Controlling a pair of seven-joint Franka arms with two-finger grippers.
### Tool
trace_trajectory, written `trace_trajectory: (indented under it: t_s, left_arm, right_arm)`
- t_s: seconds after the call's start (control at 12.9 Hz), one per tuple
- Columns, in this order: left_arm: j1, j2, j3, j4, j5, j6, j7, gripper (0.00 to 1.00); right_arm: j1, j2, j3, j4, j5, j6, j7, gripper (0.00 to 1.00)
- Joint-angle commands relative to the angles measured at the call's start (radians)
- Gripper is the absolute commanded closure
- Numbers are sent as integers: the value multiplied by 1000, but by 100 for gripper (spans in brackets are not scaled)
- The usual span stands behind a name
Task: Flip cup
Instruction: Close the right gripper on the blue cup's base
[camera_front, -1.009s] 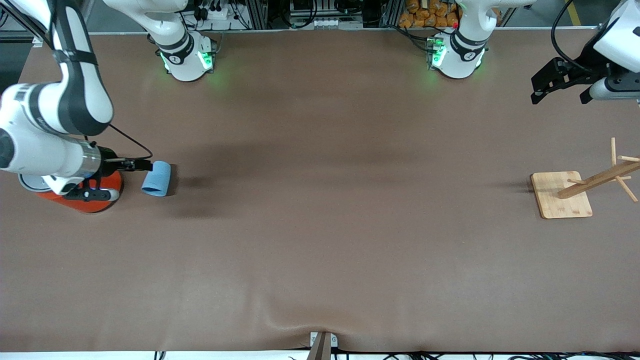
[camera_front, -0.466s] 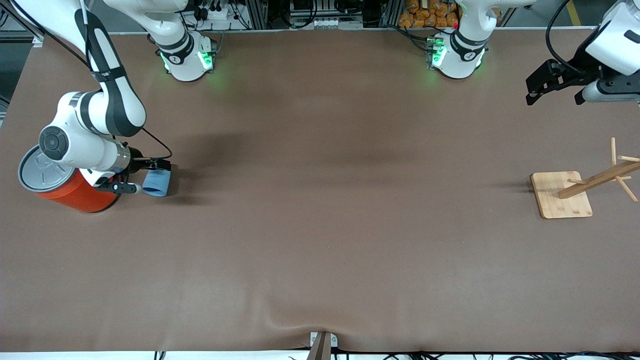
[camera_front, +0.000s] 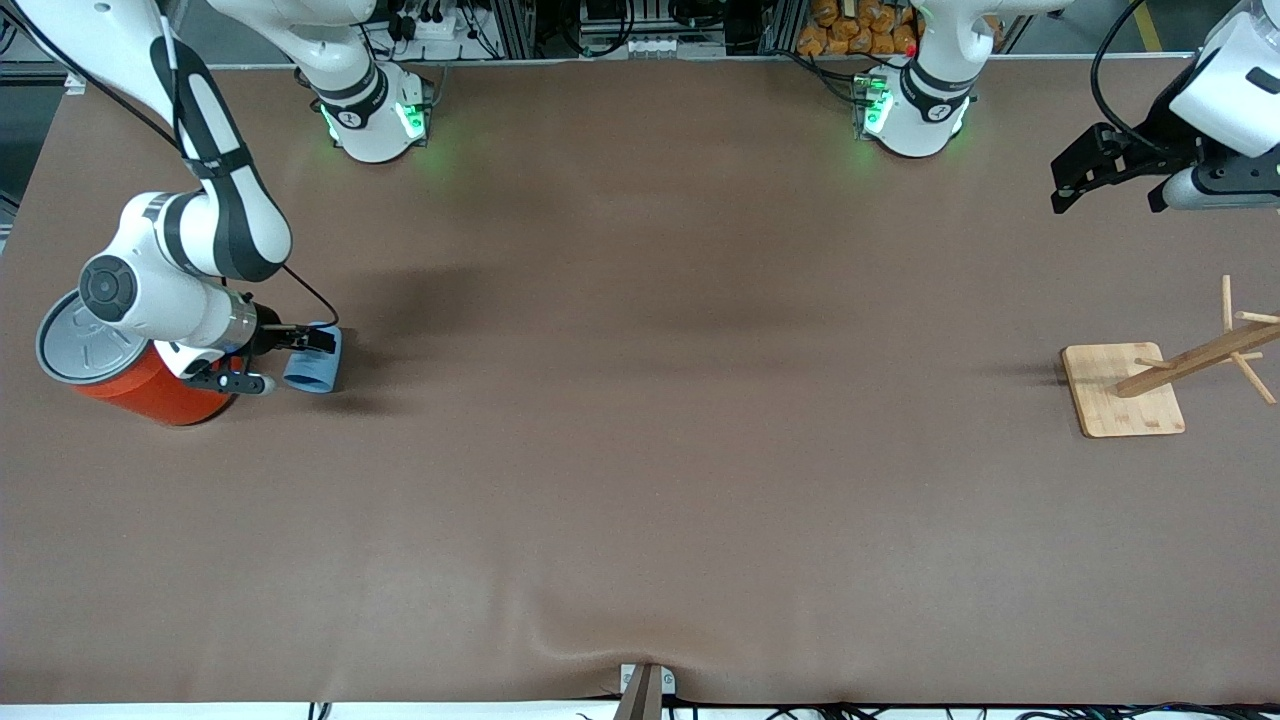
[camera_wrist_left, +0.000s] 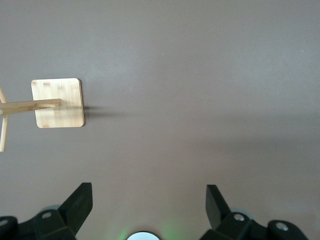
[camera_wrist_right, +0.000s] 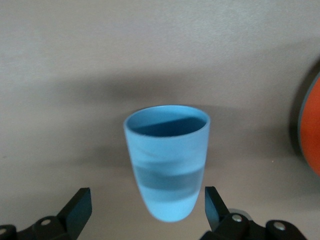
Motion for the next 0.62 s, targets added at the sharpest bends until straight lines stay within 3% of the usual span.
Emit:
trace_trajectory:
  t_s: [0.0, 0.39, 0.54]
  left_arm:
    - [4, 4, -5, 6, 17, -5, -13, 0]
    - [4, 4, -5, -1, 14, -6, -10, 0]
    - [4, 4, -5, -5, 14, -6, -10, 0]
  right_arm:
    - [-31, 35, 14, -6, -23, 43, -3, 0]
    - [-37, 104, 16, -4, -28, 117, -18, 0]
    - [-35, 106, 16, -4, -28, 116, -55, 36]
